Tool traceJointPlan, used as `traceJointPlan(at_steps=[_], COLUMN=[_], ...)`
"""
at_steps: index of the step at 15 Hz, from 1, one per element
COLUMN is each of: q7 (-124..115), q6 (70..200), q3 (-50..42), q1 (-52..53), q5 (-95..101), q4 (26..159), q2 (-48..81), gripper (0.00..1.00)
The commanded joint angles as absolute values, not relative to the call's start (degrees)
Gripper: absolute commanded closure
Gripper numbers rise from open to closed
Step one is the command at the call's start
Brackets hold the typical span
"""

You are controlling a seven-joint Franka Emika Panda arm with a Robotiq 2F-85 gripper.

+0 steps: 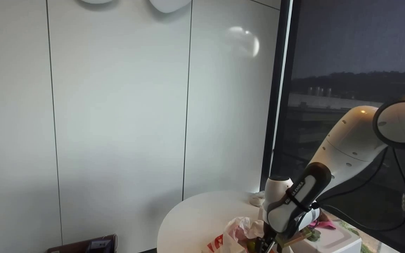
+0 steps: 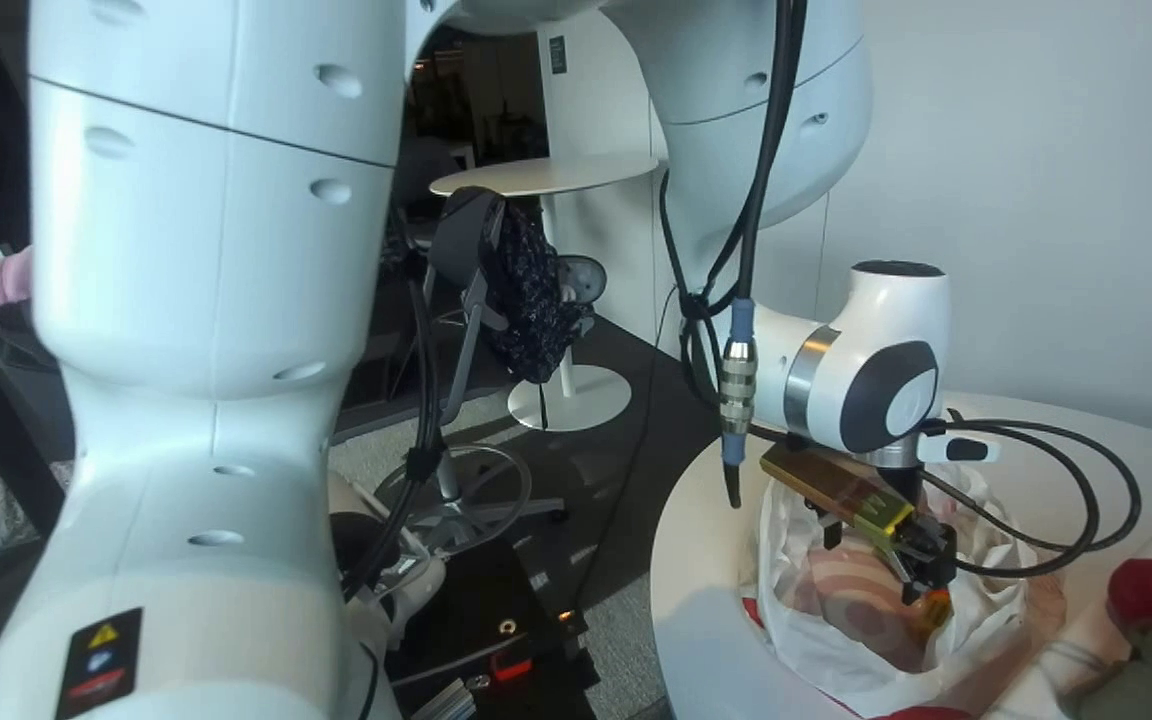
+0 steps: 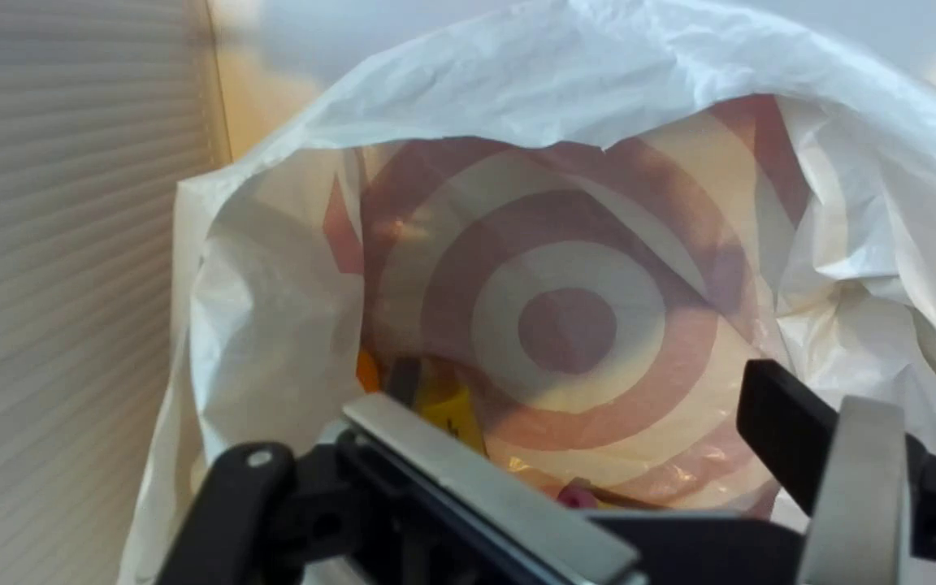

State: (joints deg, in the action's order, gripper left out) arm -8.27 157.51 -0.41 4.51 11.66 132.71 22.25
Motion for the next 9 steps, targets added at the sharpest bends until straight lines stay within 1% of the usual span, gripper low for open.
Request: traceJointPlan(at_steps=[1, 9], q7=[-7.58, -4.31], q6=[162.42, 167.34], q3=[-1.68, -2.76], q1=[5.73, 5.81], q5=[11.39, 11.17], q4=[127.19, 119.4], q2=[28.59, 38.46], gripper=[0.0, 0.0])
